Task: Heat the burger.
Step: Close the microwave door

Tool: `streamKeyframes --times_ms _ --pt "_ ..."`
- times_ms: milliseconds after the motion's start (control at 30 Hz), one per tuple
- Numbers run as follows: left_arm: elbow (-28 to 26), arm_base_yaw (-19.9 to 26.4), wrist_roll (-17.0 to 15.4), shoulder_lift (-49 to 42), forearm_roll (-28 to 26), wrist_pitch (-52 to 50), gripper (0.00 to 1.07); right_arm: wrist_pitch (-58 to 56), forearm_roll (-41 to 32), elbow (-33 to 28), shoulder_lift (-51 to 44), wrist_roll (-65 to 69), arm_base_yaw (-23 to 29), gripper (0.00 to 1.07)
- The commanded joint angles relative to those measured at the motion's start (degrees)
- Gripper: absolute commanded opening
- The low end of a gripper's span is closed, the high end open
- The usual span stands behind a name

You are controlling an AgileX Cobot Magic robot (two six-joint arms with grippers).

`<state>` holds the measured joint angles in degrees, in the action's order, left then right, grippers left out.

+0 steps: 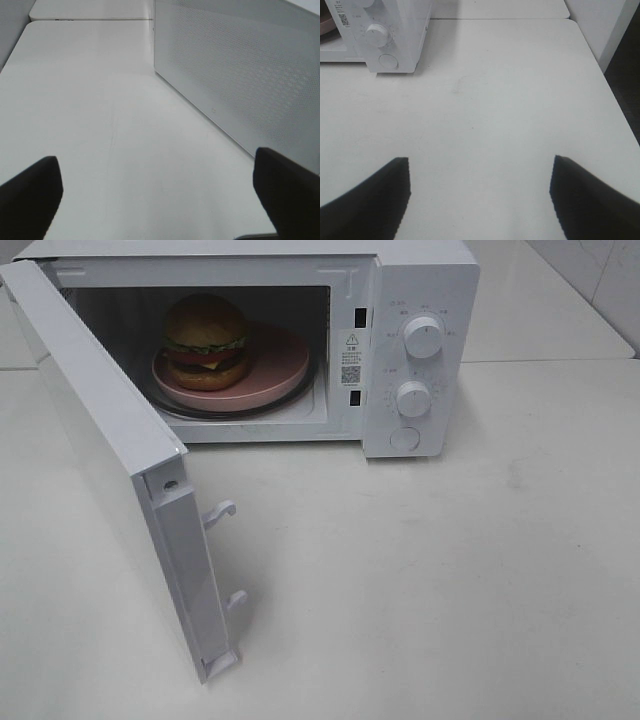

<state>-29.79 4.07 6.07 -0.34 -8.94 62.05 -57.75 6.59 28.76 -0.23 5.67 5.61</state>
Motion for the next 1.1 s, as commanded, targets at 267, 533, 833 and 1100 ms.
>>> streamKeyframes --times_ms 267,533,833,1100 --pt "-3.95 0.17 0.06 4.07 -0.8 -2.69 0.94 0.52 0.0 -0.11 -1.6 0.63 -0.29 0.75" --pt "-3.67 0.17 0.06 10.89 -1.38 -14.55 0.61 0.52 0.0 -0.11 -1.6 0.63 -0.29 0.75" --pt "-3.67 0.17 0.06 17.82 -1.32 -22.4 0.03 0.52 0.0 -0.11 -1.6 0.63 -0.29 0.75" --pt "-2.69 0.17 1.6 29.56 -1.43 -32.2 0.0 0.52 0.0 -0.11 -1.6 0.63 -0.29 0.75"
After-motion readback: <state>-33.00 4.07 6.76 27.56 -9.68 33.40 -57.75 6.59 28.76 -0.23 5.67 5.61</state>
